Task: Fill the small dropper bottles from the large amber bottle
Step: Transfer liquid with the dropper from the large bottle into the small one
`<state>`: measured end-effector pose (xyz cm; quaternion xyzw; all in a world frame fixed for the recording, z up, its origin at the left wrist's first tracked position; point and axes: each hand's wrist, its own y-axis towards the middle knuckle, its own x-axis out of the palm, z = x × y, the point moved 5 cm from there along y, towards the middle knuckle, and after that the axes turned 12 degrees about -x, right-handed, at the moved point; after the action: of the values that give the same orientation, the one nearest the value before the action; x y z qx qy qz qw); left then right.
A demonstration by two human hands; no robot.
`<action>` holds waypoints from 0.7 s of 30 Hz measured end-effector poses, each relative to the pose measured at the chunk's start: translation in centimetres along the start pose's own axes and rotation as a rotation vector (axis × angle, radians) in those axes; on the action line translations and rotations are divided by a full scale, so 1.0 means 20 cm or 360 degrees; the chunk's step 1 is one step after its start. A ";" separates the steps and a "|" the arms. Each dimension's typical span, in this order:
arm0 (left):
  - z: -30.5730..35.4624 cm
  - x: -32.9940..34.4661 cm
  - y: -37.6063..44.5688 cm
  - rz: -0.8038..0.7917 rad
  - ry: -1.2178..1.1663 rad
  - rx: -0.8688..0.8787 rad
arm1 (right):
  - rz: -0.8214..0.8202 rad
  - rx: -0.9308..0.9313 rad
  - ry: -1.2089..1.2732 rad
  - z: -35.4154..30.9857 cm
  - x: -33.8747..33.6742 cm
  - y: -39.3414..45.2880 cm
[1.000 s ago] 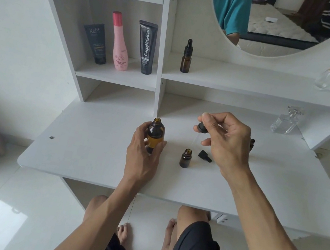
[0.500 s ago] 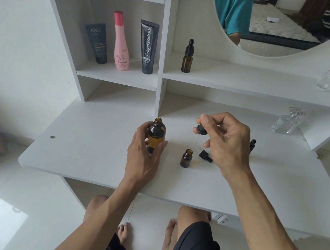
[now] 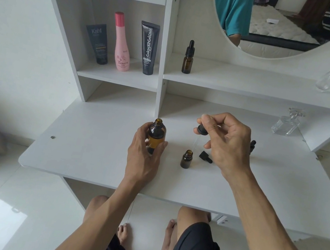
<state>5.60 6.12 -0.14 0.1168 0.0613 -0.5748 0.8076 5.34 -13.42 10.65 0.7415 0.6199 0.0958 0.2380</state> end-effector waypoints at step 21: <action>0.00 0.00 0.00 0.0004 0.0015 0.0003 | 0.0043 -0.0042 0.0143 -0.03 -0.02 0.01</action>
<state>5.52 6.13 -0.08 0.1205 0.0645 -0.5734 0.8078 5.15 -13.73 11.35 0.7416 0.6186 0.1405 0.2183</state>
